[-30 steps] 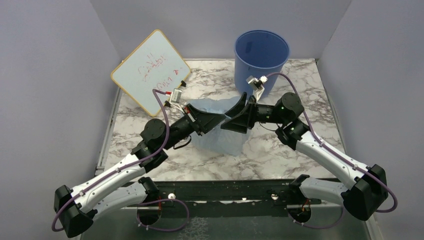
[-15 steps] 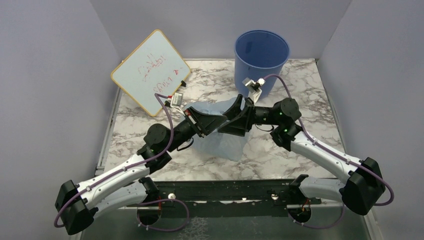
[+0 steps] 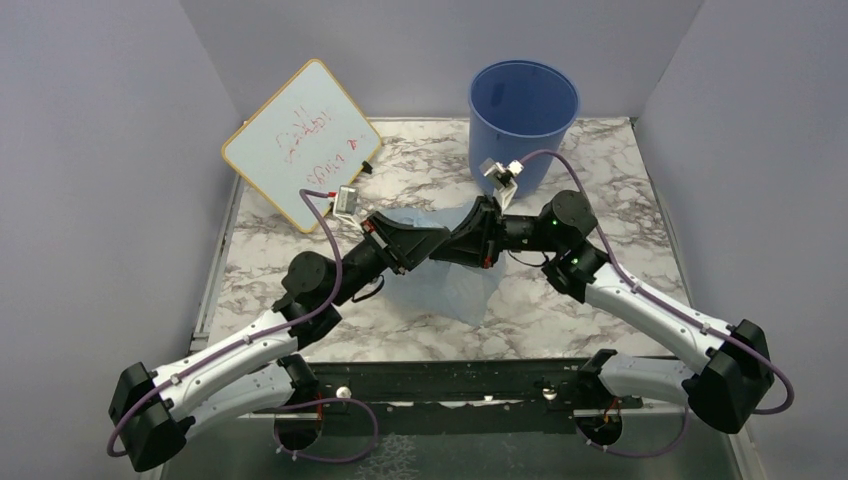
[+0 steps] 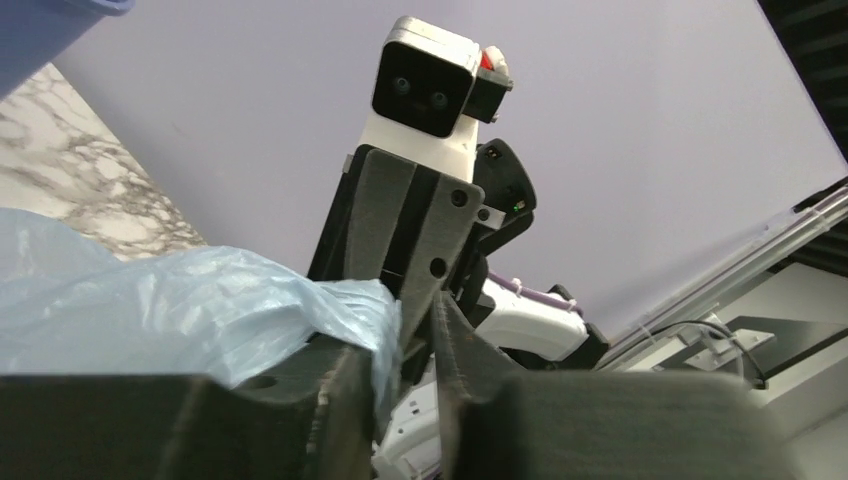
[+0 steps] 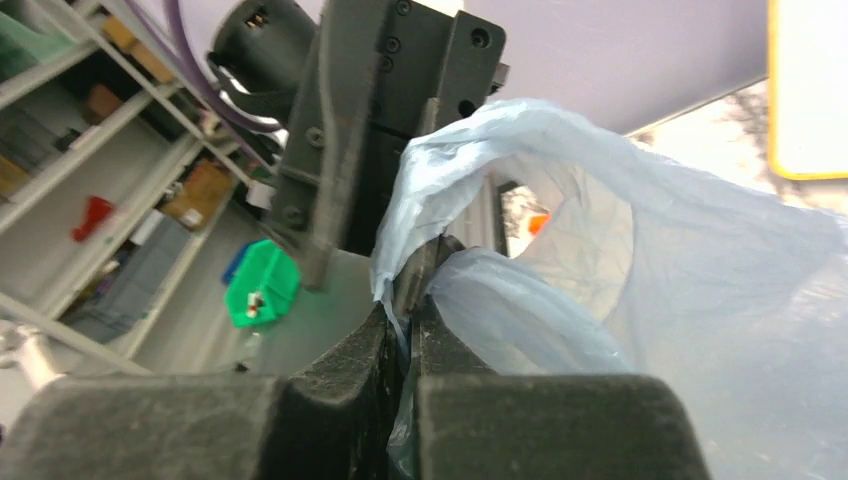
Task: Put the trash bags into the trash bin
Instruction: Unfold the trash bag at the center of the board.
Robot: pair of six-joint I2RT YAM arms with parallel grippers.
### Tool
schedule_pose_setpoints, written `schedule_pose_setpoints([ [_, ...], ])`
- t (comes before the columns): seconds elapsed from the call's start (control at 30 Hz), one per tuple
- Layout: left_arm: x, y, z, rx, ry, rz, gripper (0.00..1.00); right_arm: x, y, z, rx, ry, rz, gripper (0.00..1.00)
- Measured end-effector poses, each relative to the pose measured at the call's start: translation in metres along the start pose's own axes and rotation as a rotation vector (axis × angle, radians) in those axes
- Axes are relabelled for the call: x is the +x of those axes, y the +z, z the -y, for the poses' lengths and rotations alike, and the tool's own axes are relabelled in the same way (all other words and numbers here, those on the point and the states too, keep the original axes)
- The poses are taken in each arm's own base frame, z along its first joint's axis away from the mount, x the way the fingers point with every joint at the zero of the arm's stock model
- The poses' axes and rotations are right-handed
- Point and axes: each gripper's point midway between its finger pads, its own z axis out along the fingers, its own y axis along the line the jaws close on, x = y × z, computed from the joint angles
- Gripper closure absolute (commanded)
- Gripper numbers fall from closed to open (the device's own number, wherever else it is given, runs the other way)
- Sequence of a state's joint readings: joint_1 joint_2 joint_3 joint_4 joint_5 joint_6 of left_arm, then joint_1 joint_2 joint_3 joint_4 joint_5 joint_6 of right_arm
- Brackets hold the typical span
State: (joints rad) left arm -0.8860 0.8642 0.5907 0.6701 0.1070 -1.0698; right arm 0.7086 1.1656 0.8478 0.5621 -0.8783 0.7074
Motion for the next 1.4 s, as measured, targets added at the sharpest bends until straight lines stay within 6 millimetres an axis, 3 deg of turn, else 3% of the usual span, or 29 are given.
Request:
schedule_pose_setpoints([
  [0.2,-0.005,-0.009,0.003,-0.026,0.039,0.006,0.51,0.000,-0.009,0.007,0.101,-0.042,-0.004,0.97],
  [0.43,-0.018,-0.007,0.004,-0.155,0.121,-0.018,0.48,0.002,-0.013,0.009,0.137,-0.089,-0.047,0.97],
  [0.53,-0.020,-0.005,0.005,-0.172,0.137,-0.027,0.54,0.010,-0.015,0.006,0.109,-0.095,-0.084,0.95],
  [0.73,-0.011,-0.009,-0.011,-0.223,0.134,-0.059,0.91,0.014,-0.016,0.004,0.098,-0.103,-0.100,0.86],
  [0.8,-0.008,-0.009,-0.016,-0.235,0.134,-0.068,0.98,0.013,-0.016,0.003,0.098,-0.101,-0.097,0.80],
  [1.2,0.000,-0.009,-0.030,-0.268,0.113,-0.086,1.00,-0.002,-0.004,-0.018,-0.043,0.028,-0.035,0.51],
  [1.4,0.000,-0.013,-0.034,-0.269,0.096,-0.065,1.00,0.000,0.000,-0.018,-0.061,0.121,-0.042,0.46],
])
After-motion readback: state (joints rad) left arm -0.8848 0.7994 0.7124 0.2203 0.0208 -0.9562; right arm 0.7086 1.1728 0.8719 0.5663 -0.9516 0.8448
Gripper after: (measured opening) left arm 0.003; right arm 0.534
